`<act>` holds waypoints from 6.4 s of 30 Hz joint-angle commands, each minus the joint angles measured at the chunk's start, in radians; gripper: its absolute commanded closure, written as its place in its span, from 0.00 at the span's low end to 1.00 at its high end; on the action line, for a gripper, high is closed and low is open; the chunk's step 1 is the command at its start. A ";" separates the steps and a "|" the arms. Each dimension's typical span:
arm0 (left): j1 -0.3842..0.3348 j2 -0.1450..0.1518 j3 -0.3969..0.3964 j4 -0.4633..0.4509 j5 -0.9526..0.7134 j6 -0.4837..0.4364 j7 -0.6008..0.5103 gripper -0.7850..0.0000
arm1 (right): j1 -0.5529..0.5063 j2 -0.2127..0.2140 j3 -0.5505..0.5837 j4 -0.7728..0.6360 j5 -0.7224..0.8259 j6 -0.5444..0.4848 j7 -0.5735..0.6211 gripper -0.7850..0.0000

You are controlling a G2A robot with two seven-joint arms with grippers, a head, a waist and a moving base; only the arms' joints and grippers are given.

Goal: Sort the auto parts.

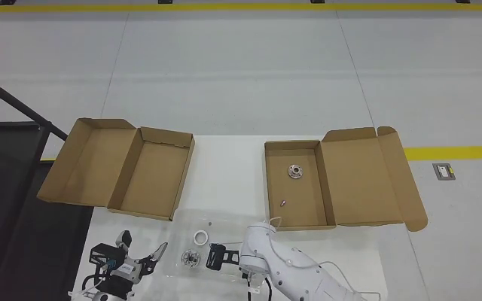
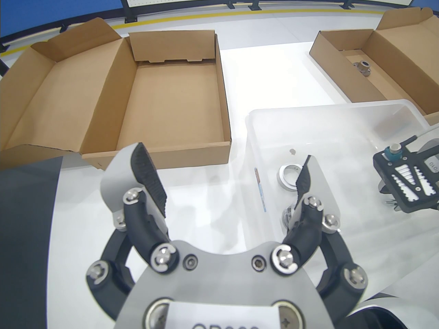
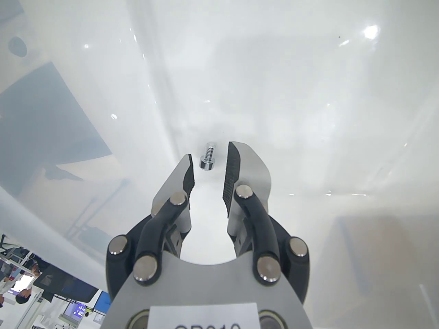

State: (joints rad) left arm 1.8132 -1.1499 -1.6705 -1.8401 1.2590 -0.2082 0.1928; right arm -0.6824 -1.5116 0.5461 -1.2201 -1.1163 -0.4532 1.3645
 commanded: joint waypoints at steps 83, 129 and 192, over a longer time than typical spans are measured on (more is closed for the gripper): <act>0.000 0.000 0.000 0.000 0.000 0.000 0.000 0.00 | -0.283 0.199 0.705 -0.174 -0.240 0.188 -0.637 1.00; 0.067 0.007 0.032 -0.233 0.359 0.017 -0.073 0.00 | -0.708 0.251 0.803 -0.703 -0.427 0.095 -1.164 0.00; -0.498 -0.038 0.431 -0.054 0.432 -0.270 -1.061 0.11 | -0.856 0.274 0.818 -0.805 -0.572 -0.019 -1.333 0.00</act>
State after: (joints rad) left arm 1.3176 -1.1879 -1.2390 -1.8963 1.6952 -0.4755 -0.8512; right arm -1.5388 -1.2375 1.3640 -2.0255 -1.6881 -0.4719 0.0317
